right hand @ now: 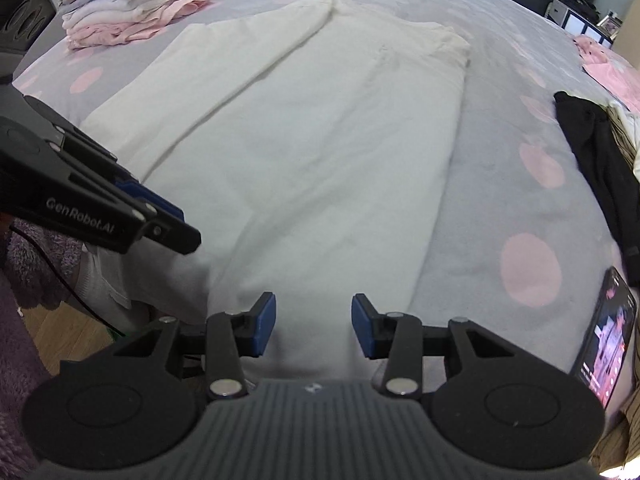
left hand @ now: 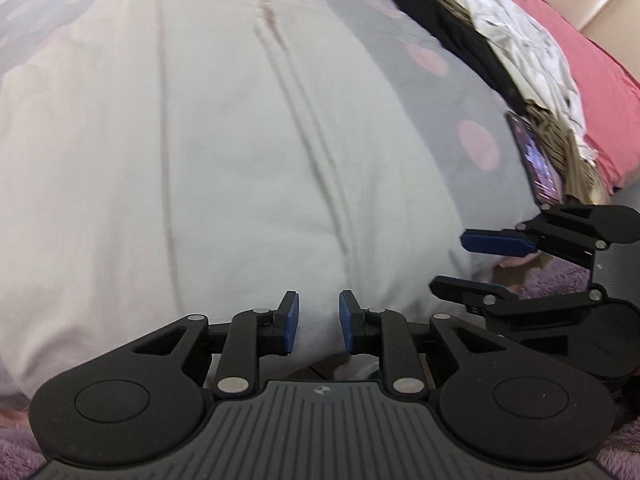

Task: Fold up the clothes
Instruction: 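Open both grippers and lay the folded shirt down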

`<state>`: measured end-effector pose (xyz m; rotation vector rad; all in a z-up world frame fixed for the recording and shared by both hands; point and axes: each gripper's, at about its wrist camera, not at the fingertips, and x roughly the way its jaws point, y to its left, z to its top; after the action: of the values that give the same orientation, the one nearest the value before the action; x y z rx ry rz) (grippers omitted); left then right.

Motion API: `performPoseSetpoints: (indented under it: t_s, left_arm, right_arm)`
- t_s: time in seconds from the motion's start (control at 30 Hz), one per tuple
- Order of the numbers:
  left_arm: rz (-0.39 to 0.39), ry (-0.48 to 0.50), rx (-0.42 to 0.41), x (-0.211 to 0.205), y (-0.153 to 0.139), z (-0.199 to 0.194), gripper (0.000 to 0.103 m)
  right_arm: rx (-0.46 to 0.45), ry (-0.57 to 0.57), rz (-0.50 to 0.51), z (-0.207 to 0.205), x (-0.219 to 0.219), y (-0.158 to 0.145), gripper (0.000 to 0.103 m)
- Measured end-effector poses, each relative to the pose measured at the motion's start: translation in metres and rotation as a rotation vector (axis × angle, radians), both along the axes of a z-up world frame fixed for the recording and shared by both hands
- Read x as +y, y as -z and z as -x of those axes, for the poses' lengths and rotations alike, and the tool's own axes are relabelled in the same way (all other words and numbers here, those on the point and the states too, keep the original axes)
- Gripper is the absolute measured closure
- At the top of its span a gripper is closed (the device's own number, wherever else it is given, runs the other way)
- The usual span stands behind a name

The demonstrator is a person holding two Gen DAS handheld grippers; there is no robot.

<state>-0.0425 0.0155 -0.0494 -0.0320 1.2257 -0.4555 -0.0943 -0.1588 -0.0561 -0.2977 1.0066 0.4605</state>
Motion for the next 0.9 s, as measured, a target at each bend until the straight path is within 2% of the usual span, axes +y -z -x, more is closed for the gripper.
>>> performPoseSetpoints:
  t_s: [0.3, 0.47, 0.57, 0.73, 0.9]
  left_arm:
    - [0.021, -0.2, -0.045, 0.059, -0.011, 0.002, 0.084]
    - [0.002, -0.334, -0.092, 0.097, -0.02, 0.012, 0.082]
    - [0.004, -0.429, -0.091, 0.124, -0.02, 0.021, 0.077]
    - [-0.019, -0.556, -0.087, 0.165, -0.017, 0.037, 0.077]
    - [-0.008, -0.573, -0.052, 0.189, -0.001, 0.041, 0.077]
  right_arm:
    - [0.007, -0.089, -0.014, -0.007, 0.029, 0.001, 0.058]
    - [0.012, -0.157, -0.025, -0.008, 0.048, 0.0, 0.058]
    - [0.016, -0.211, -0.027, -0.007, 0.063, 0.0, 0.058]
    - [0.015, -0.294, -0.03, -0.003, 0.087, -0.001, 0.058]
    - [0.008, -0.361, -0.029, 0.0, 0.108, -0.003, 0.058]
